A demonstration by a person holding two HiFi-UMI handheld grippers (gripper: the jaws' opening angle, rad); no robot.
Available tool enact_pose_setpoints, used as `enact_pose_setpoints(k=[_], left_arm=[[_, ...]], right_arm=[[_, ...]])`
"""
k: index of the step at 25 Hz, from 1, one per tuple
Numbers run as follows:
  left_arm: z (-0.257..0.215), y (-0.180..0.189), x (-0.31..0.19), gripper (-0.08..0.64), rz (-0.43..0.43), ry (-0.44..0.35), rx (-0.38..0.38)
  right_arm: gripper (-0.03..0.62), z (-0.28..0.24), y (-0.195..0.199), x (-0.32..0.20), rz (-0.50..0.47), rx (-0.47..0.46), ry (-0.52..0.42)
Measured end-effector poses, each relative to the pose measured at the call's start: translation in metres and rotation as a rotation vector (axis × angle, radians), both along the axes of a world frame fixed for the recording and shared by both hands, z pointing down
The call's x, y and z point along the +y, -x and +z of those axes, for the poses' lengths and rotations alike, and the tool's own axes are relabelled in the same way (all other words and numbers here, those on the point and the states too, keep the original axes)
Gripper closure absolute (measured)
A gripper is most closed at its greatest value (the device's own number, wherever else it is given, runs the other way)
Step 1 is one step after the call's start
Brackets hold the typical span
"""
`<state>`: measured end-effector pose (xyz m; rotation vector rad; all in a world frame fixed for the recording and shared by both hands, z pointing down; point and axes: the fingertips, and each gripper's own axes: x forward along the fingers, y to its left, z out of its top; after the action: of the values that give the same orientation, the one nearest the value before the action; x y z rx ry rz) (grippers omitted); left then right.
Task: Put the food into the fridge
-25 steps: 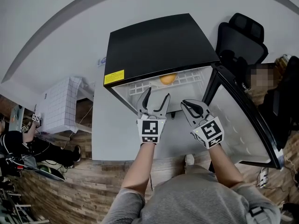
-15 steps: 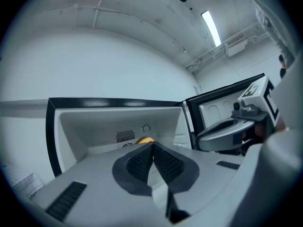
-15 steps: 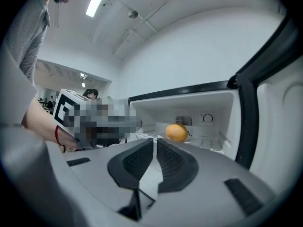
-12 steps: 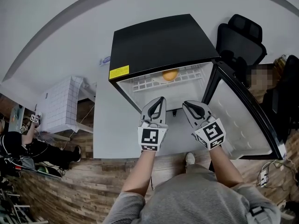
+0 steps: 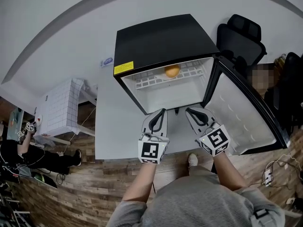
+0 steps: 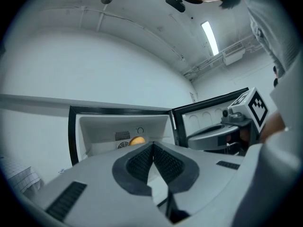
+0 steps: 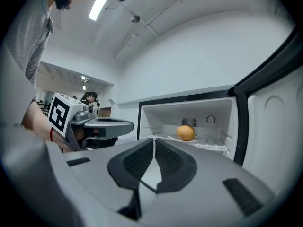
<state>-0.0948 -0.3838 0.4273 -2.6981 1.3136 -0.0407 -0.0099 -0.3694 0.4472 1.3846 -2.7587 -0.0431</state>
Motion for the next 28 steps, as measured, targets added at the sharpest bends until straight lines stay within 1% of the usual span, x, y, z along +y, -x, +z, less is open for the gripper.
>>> enact_pose_setpoints(k=[5, 9, 13, 18, 22, 28], left_arm=[[0.012, 0.015, 0.038, 0.548, 0.028, 0.062, 0.057], [0.028, 0.020, 0.079, 0.548, 0.071, 0.119, 0.073], [0.047, 0.026, 0.123, 0.548, 0.095, 0.167, 0.078], [0.058, 0.030, 0.177, 0.548, 0.143, 0.190, 0.062], [0.072, 0.037, 0.214, 0.548, 0.150, 0.246, 0.059], [0.079, 0.044, 0.254, 0.548, 0.172, 0.251, 0.087]], right_arm=[[0.578, 0.001, 0.013, 0.037, -0.026, -0.009, 0.003], [0.578, 0.013, 0.024, 0.074, -0.041, -0.011, 0.037], [0.578, 0.026, 0.035, 0.112, -0.054, -0.013, 0.066], [0.578, 0.038, 0.041, 0.157, -0.046, -0.014, 0.098], [0.578, 0.040, 0.048, 0.188, -0.050, -0.023, 0.107], [0.578, 0.041, 0.065, 0.228, -0.067, -0.040, 0.112]])
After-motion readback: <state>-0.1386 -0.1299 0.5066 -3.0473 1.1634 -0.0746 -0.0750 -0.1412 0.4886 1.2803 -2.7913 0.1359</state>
